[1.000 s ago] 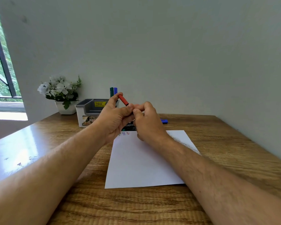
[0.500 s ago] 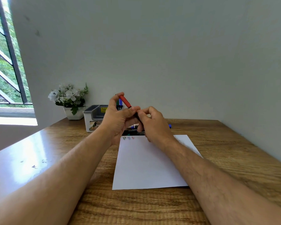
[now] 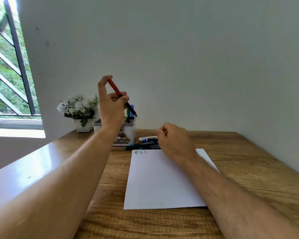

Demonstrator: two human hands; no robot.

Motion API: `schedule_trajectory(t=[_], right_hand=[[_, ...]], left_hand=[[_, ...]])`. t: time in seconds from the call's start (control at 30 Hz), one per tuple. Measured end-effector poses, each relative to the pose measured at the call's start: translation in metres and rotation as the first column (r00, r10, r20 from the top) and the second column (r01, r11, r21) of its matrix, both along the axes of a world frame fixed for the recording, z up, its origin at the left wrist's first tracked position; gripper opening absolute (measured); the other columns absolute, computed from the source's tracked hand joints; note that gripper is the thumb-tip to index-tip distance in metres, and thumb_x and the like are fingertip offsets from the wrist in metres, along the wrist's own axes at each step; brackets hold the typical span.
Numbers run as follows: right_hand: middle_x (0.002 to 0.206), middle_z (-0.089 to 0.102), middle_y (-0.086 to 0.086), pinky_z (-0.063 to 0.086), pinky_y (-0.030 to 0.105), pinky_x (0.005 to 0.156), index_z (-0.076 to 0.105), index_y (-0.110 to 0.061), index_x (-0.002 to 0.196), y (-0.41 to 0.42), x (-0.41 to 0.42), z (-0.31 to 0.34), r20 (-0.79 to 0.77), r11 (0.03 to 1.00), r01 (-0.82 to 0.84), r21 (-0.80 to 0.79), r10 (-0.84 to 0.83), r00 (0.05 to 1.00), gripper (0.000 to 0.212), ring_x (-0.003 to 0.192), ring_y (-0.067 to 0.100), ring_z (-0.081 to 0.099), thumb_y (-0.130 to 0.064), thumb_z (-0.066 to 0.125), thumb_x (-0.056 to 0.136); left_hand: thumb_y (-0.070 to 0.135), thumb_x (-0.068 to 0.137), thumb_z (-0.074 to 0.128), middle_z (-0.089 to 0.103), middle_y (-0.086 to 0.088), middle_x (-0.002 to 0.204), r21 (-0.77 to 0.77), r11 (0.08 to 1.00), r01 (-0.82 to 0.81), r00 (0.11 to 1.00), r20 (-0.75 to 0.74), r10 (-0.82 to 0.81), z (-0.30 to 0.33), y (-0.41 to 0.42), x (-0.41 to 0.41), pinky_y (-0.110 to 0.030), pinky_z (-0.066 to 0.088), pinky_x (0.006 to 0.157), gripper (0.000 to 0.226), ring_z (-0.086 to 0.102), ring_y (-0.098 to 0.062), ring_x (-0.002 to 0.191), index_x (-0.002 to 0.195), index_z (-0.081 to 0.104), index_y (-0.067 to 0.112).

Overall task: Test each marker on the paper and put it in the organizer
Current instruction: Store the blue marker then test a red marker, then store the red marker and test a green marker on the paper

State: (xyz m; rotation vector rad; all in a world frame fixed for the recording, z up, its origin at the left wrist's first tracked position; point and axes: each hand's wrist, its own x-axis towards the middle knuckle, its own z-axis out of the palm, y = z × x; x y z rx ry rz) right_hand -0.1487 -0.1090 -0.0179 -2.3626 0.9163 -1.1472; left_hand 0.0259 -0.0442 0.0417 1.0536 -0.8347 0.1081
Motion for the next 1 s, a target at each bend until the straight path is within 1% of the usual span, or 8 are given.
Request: schedule_trajectory(t=[0.23, 0.47, 0.57, 0.7, 0.8, 0.87, 0.93, 1.0], right_hand=[[0.078, 0.066, -0.003, 0.038, 0.018, 0.050, 0.067, -0.015, 0.088, -0.001, 0.000, 0.000, -0.025, 1.000, -0.004, -0.007, 0.004, 1.000, 0.025, 0.067, 0.004, 0.058, -0.031, 0.050, 0.100], [0.067, 0.060, -0.009, 0.036, 0.010, 0.042, 0.063, -0.019, 0.080, -0.007, 0.003, -0.002, -0.030, 0.999, 0.003, -0.036, -0.004, 1.000, 0.024, 0.058, -0.001, 0.052, -0.034, 0.056, 0.097], [0.067, 0.060, -0.010, 0.029, 0.010, 0.041, 0.064, -0.018, 0.080, -0.009, 0.002, -0.002, -0.037, 0.999, 0.020, -0.038, -0.021, 0.999, 0.025, 0.058, -0.001, 0.053, -0.036, 0.057, 0.096], [0.070, 0.062, -0.009, 0.034, 0.018, 0.047, 0.065, -0.019, 0.080, -0.011, 0.000, -0.002, -0.034, 0.999, 0.030, -0.021, -0.031, 0.999, 0.024, 0.063, 0.001, 0.055, -0.036, 0.058, 0.095], [0.076, 0.065, -0.007, 0.037, 0.020, 0.051, 0.068, -0.019, 0.083, -0.010, -0.002, 0.000, -0.058, 0.999, 0.042, -0.009, -0.043, 0.997, 0.020, 0.067, 0.008, 0.059, -0.034, 0.060, 0.093], [0.082, 0.068, -0.005, 0.040, 0.023, 0.057, 0.070, -0.020, 0.088, -0.009, -0.005, 0.002, -0.115, 0.997, 0.067, -0.025, -0.070, 0.991, 0.015, 0.073, 0.013, 0.061, -0.029, 0.058, 0.092], [0.090, 0.071, -0.002, 0.041, 0.027, 0.066, 0.072, -0.022, 0.095, -0.008, -0.009, 0.003, -0.189, 0.995, 0.081, -0.057, -0.090, 0.978, 0.018, 0.084, 0.019, 0.062, -0.023, 0.055, 0.090], [0.101, 0.072, 0.002, 0.044, 0.030, 0.075, 0.073, -0.021, 0.108, -0.008, -0.014, 0.004, -0.281, 0.994, 0.067, -0.090, -0.090, 0.955, 0.028, 0.098, 0.023, 0.059, -0.018, 0.052, 0.090]], left_hand=[[0.001, 0.087, 0.066, 0.066, 0.005, 0.094, 0.159, 0.966, -0.201, 0.967, 0.191, 0.170, -0.004, -0.024, 0.013, -0.012, 0.045, 0.061, 0.067, 0.066, -0.001, 0.077, 0.126, 0.044, 0.051], [0.010, 0.093, 0.062, 0.064, 0.007, 0.087, 0.331, 0.907, -0.260, 0.946, 0.276, 0.170, -0.019, -0.036, 0.026, -0.011, 0.042, 0.051, 0.056, 0.062, -0.003, 0.074, 0.129, 0.044, 0.049], [0.018, 0.097, 0.059, 0.068, 0.003, 0.096, 0.422, 0.853, -0.306, 0.930, 0.325, 0.173, -0.027, -0.040, 0.030, -0.015, 0.040, 0.056, 0.045, 0.059, 0.000, 0.073, 0.134, 0.047, 0.042], [0.026, 0.098, 0.057, 0.069, -0.003, 0.107, 0.480, 0.805, -0.349, 0.922, 0.331, 0.202, -0.031, -0.039, 0.031, -0.012, 0.034, 0.052, 0.048, 0.054, 0.004, 0.068, 0.142, 0.044, 0.039], [0.027, 0.100, 0.053, 0.069, -0.008, 0.115, 0.502, 0.786, -0.361, 0.917, 0.345, 0.201, -0.031, -0.036, 0.027, -0.018, 0.042, 0.063, 0.057, 0.056, -0.002, 0.071, 0.150, 0.030, 0.041], [0.029, 0.100, 0.053, 0.065, -0.012, 0.118, 0.489, 0.760, -0.427, 0.882, 0.411, 0.232, -0.032, -0.033, 0.020, -0.029, 0.045, 0.074, 0.063, 0.057, -0.015, 0.086, 0.153, 0.021, 0.038], [0.024, 0.098, 0.056, 0.062, -0.009, 0.120, 0.437, 0.766, -0.472, 0.853, 0.445, 0.272, -0.032, -0.026, 0.012, -0.037, 0.044, 0.089, 0.063, 0.053, -0.023, 0.111, 0.152, 0.026, 0.033], [0.014, 0.095, 0.058, 0.064, -0.003, 0.116, 0.361, 0.783, -0.507, 0.812, 0.504, 0.294, -0.030, -0.019, 0.001, -0.037, 0.044, 0.096, 0.051, 0.050, -0.022, 0.119, 0.142, 0.043, 0.027]])
